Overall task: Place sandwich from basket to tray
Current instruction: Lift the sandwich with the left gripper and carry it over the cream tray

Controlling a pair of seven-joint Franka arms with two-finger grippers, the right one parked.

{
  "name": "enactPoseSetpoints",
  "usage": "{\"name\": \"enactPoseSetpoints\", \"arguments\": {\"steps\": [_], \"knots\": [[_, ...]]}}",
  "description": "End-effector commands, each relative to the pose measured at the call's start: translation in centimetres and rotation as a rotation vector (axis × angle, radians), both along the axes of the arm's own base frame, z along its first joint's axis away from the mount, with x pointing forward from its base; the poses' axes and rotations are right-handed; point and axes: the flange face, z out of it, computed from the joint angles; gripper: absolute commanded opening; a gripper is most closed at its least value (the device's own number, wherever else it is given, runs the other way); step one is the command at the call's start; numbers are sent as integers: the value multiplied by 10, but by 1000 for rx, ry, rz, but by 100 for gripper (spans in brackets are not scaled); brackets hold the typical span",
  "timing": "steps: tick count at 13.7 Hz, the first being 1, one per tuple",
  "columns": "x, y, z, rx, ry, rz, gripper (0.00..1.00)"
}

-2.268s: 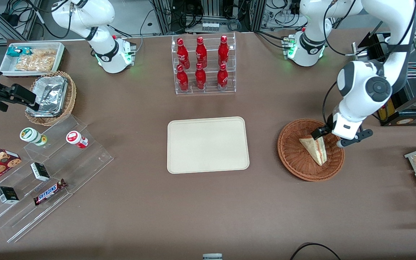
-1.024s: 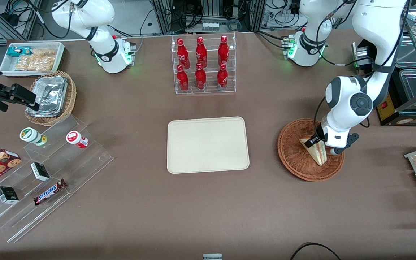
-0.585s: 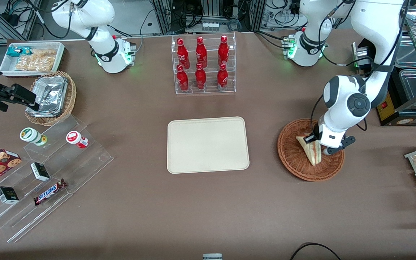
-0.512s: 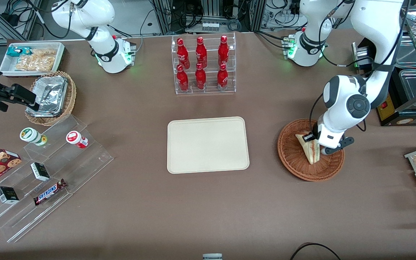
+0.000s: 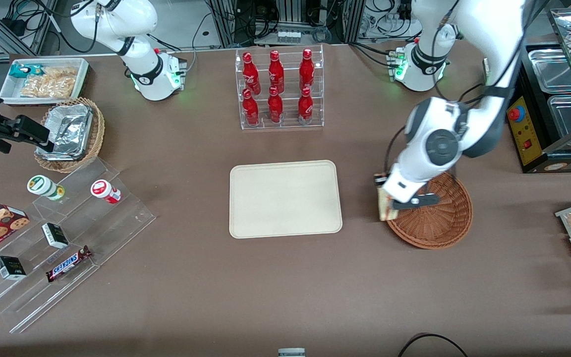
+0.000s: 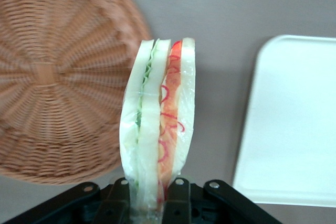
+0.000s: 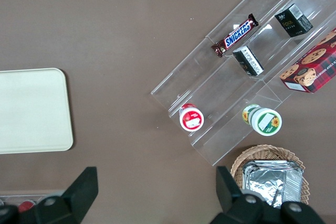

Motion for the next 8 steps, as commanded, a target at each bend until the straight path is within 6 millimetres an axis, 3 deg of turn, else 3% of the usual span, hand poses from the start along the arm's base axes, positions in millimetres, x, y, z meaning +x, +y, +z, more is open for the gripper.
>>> {"name": "enactPoseSetpoints", "arguments": {"steps": [1, 4, 8], "knots": [[7, -52, -4, -1, -10, 9, 0], [-4, -129, -19, 3, -14, 44, 0], [-13, -211, -31, -19, -34, 90, 0]]}}
